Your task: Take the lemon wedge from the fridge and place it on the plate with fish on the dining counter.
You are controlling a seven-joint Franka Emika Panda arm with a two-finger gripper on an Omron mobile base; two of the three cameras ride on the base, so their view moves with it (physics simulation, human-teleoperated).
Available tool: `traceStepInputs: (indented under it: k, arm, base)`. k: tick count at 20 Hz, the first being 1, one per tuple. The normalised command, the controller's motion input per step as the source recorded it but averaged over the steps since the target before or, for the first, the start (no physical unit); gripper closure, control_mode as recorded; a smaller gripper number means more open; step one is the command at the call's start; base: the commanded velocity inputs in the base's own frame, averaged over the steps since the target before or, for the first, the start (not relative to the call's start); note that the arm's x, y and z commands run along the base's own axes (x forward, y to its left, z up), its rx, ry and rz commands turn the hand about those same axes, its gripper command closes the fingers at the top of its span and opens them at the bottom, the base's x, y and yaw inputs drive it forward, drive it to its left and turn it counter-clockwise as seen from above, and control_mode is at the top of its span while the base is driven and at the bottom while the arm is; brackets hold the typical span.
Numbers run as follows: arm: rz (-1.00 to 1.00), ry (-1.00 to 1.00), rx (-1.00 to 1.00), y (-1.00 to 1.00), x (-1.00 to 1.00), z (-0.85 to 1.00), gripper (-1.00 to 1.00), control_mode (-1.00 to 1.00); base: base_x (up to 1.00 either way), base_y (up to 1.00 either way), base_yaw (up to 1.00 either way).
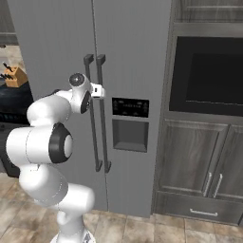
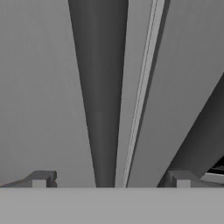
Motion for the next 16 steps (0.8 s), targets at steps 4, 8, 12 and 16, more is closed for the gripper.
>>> traceStepInputs:
  k: [4, 8, 12, 16]
  arm:
    - [-0.01, 0.00, 0.00, 0.00, 0.44, -0.17, -1.00, -1.00]
    - [0.00, 0.00, 0.00, 0.00, 0.27, -0.16, -1.00, -1.00]
    - [0.00, 0.00, -0.01, 0.14, 0.10, -0.19, -1.00, -1.00]
    - [0.00, -0.02, -0.02, 0.19, 0.00, -0.21, -1.00, -1.00]
  base:
    - [0.00, 0.00, 0.00]
    - [0.00, 0.00, 0.00]
    - [0.00, 0.00, 0.00]
    - [0.00, 0.00, 0.00]
